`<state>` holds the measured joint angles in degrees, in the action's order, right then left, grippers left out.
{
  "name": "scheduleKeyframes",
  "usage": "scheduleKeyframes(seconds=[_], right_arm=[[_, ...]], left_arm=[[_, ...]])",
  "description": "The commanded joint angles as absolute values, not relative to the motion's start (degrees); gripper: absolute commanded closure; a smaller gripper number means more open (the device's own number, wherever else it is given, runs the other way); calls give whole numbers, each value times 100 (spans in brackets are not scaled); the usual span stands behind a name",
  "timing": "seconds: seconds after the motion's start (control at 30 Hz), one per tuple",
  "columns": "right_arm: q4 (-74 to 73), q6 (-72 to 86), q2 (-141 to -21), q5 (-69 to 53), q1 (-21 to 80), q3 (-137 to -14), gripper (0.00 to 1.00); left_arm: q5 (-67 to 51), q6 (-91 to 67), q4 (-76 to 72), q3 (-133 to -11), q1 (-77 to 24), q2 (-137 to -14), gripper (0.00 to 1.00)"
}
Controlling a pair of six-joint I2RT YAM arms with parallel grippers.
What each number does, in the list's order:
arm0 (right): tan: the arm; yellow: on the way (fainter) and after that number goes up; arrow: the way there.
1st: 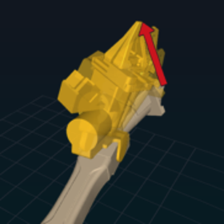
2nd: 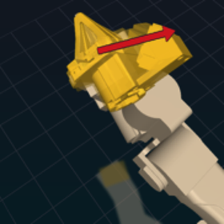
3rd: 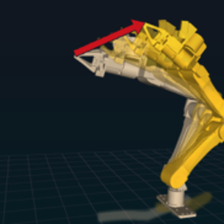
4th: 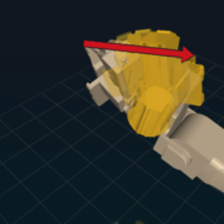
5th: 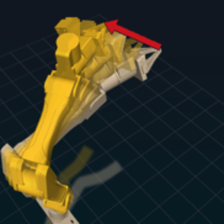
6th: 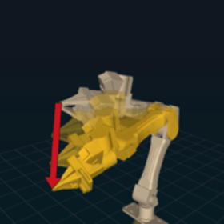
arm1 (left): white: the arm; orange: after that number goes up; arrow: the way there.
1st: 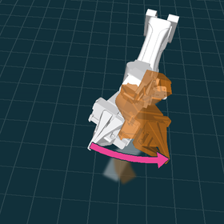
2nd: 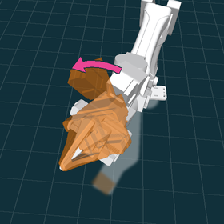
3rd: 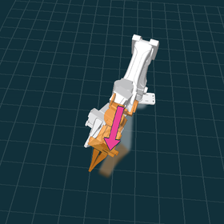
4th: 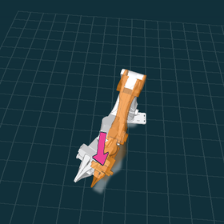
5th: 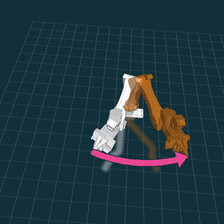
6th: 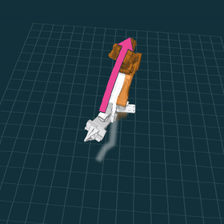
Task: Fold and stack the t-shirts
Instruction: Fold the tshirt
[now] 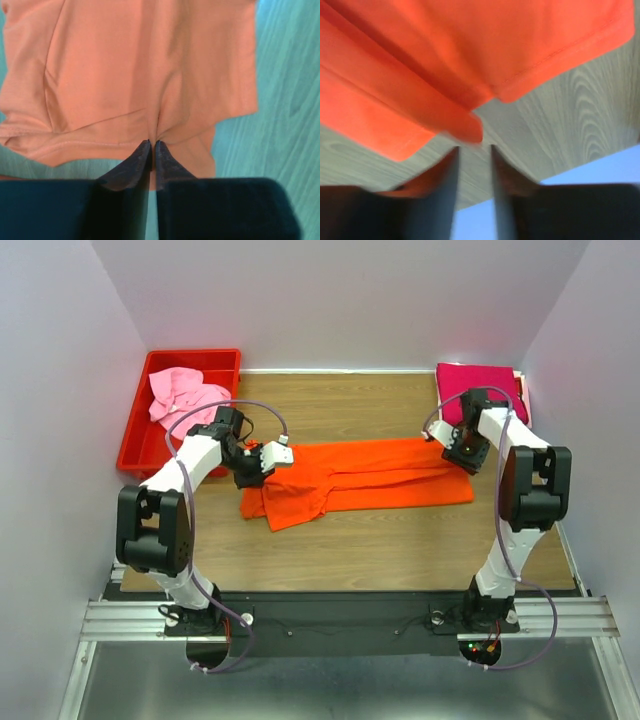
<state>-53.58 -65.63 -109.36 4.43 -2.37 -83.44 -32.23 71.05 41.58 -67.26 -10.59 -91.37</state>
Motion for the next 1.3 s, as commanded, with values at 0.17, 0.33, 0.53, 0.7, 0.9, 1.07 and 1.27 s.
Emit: scheduleKeyframes(seconds=[0.17,0.33,0.53,0.7,0.9,1.07,1.27], right_arm=[[-5440,-6058,-10829,81,-404,-9096,45],[-6186,-5442,-10573,-666,-703,-9149,51],[-6548,-4449,-10915,-1651,-1081,-8798,55],[-6329,-3991,-11285,-2083,-1353,-8736,55],[-6056,-3648,-11548,-2100,-1459,-8578,55],[-6038,-3674,-11724,-2040,-1459,-8332,70],[-6021,-3893,-11549,-1617,-1617,-8121,99]], left_arm=[[-3497,6434,3621,-7013,-616,-9159,51],[-3577,5777,3446,-6689,-519,-8589,50],[-3235,5054,2753,-5592,-501,-8350,50],[-3155,4685,2453,-5230,-475,-8367,50],[-3138,4579,2417,-5089,-475,-8560,50],[-3120,4597,2548,-4992,-483,-8789,55],[-3138,4755,2900,-4764,-483,-8754,93]])
